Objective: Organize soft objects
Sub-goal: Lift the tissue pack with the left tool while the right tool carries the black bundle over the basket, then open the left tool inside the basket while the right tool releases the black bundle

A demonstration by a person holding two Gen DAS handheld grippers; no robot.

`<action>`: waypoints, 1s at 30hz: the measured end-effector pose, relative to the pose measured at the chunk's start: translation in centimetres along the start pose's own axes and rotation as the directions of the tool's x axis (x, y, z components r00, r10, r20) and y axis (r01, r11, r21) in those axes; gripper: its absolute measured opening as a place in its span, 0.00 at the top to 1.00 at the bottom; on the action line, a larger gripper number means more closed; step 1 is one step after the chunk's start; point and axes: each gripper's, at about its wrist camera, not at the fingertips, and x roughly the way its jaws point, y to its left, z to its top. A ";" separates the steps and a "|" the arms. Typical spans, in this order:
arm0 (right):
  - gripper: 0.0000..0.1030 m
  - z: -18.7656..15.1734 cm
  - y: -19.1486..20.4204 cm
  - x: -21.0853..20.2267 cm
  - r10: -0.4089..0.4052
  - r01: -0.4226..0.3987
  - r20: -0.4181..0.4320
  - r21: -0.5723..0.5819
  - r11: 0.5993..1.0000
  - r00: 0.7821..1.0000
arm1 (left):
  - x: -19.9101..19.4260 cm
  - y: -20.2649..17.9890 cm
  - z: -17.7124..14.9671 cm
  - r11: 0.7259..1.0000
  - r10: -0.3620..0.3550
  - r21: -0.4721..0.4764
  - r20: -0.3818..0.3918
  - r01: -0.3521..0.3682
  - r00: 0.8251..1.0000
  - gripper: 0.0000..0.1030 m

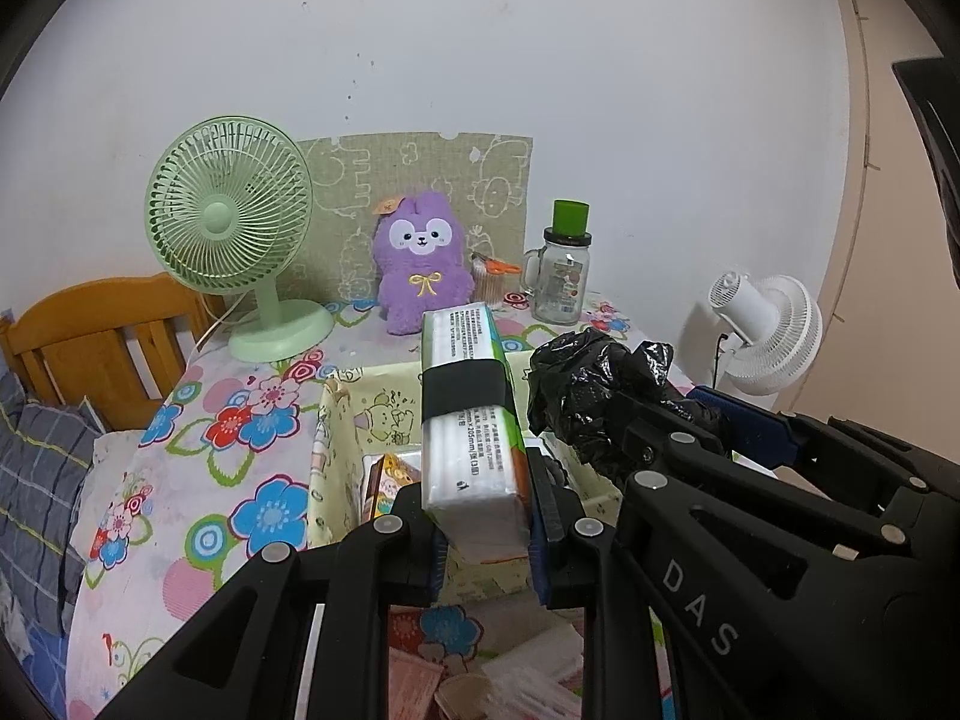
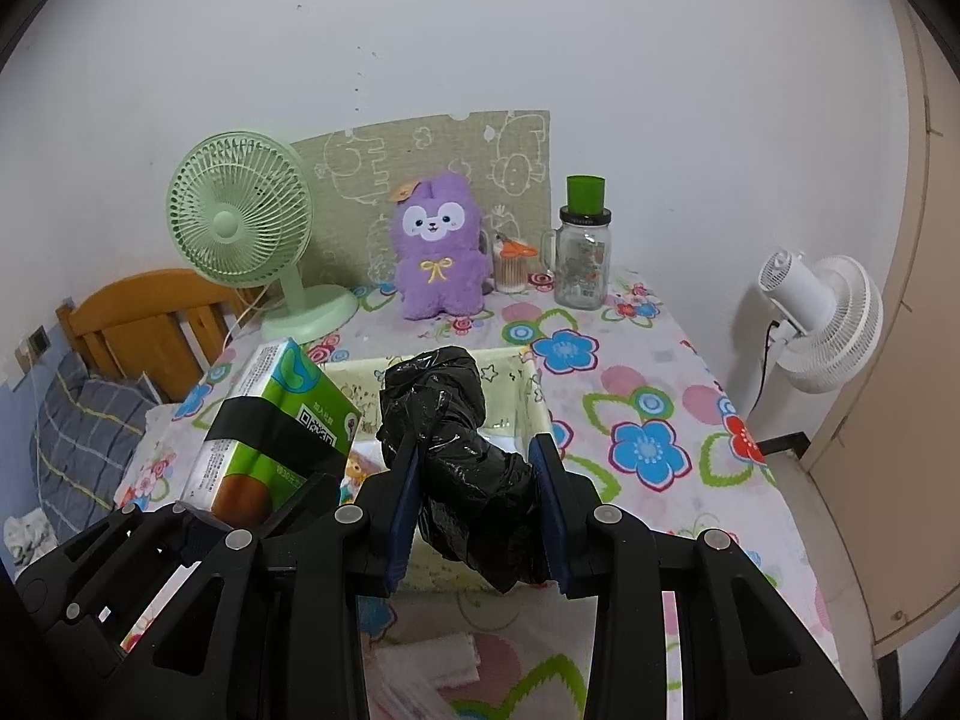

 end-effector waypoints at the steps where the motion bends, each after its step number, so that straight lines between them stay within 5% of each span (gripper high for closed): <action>1: 0.62 0.1 0.0 0.3 0.000 0.000 -0.001 -0.001 1.000 1.000 | 0.3 0.1 0.2 1.000 0.001 0.000 -0.001 -0.001 1.000 0.81; 23: 0.62 1.7 -1.4 7.6 0.006 -0.004 -0.058 0.036 0.999 0.998 | 7.4 0.7 1.5 1.000 0.026 0.002 -0.068 -0.026 0.997 0.80; 30: 0.61 1.6 -1.7 9.6 0.017 -0.013 -0.077 0.045 0.999 0.997 | 9.3 1.0 1.0 0.998 0.060 0.001 -0.102 -0.061 0.993 0.73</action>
